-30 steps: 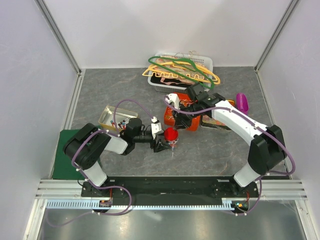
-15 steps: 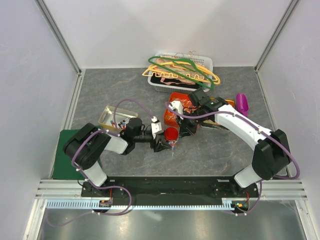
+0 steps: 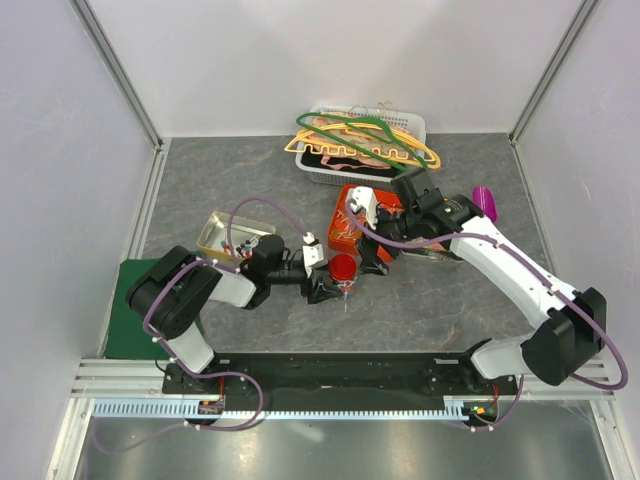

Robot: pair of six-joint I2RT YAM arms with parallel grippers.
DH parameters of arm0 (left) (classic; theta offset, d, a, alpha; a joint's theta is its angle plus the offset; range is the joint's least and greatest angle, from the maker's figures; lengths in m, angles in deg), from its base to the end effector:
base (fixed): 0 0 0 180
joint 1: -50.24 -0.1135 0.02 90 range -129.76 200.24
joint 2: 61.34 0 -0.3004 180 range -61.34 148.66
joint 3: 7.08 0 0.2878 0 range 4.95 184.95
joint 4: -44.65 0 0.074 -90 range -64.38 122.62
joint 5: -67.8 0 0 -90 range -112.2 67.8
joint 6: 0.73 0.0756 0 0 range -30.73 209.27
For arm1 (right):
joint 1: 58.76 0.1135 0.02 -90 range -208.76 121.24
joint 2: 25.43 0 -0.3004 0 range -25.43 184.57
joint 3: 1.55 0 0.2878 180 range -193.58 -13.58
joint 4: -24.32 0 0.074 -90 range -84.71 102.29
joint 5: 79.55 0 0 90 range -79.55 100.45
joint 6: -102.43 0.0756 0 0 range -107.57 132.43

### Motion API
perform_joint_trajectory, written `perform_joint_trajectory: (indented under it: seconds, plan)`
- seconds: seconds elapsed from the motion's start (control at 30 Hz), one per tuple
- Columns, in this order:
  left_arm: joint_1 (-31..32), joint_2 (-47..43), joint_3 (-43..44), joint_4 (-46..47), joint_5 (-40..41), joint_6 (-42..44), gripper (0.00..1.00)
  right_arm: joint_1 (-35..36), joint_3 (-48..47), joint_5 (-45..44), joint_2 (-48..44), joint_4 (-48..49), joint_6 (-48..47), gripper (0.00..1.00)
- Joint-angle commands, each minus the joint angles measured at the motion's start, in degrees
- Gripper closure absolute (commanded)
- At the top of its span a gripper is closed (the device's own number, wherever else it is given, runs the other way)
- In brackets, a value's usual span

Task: Pack the candies
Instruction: Screw the bottle lid onto the packing bottle.

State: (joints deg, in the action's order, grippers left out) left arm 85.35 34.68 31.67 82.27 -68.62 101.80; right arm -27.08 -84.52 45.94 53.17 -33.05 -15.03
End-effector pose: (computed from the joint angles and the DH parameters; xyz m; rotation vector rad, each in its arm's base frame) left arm 0.2351 -0.2322 0.1277 1.2602 1.4685 -1.0345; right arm 0.2571 0.2102 0.3216 -1.4125 1.9671 0.7997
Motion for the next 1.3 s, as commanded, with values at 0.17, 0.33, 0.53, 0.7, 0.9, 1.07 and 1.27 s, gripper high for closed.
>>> perform_joint_trajectory:
  seconds: [0.17, 0.33, 0.53, 0.7, 0.9, 1.07, 1.27]
  plan:
    - [0.04, 1.00, 1.58, 0.19, 1.06, 1.18, 0.29, -0.04, -11.32, 5.20, 13.14, 4.47, 1.71, 0.32]
    - [0.04, 1.00, 1.76, -0.17, 1.15, 1.26, 0.29, 1.28, -13.62, 5.56, 17.72, 2.63, -0.48, 0.34]
    - [0.04, 1.18, 1.93, -0.34, 1.06, 1.35, 0.29, 4.00, -9.58, 3.19, 16.23, 2.01, -2.59, 0.29]
    - [0.04, 1.18, 2.11, -0.69, 1.15, 1.35, 0.29, 4.88, -7.20, 1.52, 16.66, 3.59, -2.07, 0.30]
    - [0.04, 1.27, 2.20, -0.78, 1.15, 1.35, 0.29, 4.88, -7.20, 2.04, 18.16, 4.39, -1.72, 0.46]
    - [0.04, 1.35, 2.37, -1.22, 1.15, 1.44, 0.29, 4.88, -7.72, 1.60, 17.54, 5.00, -1.45, 0.57]
    - [0.04, 1.27, 2.46, -1.48, 1.24, 1.53, 0.29, 4.79, -7.38, 1.00, 18.69, 3.51, -1.63, 0.72]
